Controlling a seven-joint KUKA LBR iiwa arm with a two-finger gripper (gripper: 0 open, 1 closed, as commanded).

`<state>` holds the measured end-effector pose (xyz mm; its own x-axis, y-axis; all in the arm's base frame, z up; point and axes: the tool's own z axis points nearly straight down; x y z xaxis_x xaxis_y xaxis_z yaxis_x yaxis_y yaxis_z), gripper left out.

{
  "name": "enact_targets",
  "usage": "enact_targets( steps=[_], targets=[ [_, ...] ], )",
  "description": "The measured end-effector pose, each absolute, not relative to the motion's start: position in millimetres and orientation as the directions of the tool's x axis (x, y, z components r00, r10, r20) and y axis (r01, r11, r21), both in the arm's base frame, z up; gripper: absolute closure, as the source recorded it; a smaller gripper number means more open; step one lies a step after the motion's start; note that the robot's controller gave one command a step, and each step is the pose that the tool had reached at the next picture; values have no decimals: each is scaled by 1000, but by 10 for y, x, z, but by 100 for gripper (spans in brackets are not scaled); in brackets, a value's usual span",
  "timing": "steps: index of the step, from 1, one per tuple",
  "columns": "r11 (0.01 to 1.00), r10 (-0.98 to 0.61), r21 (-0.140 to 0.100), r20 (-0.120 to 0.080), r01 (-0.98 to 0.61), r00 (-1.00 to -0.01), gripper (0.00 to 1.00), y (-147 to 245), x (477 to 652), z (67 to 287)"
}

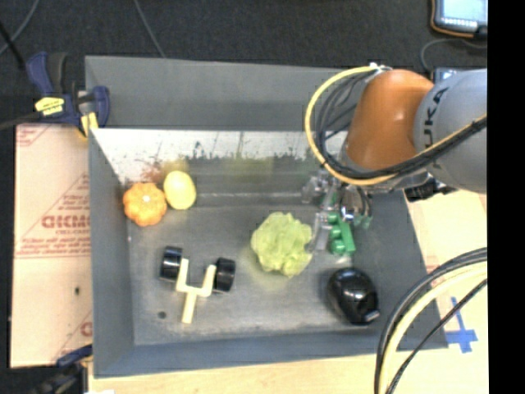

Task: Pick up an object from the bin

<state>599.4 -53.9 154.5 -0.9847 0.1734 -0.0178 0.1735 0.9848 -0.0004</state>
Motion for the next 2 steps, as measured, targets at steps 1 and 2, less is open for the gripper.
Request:
enact_targets(
  steps=[1, 2],
  targets=[
    [977, 213, 1, -9, 213, -977, 0, -504, 5920, 1067],
    [972, 236, 1, -13, 236, -972, 0, -415, 6038, 927]
  ],
)
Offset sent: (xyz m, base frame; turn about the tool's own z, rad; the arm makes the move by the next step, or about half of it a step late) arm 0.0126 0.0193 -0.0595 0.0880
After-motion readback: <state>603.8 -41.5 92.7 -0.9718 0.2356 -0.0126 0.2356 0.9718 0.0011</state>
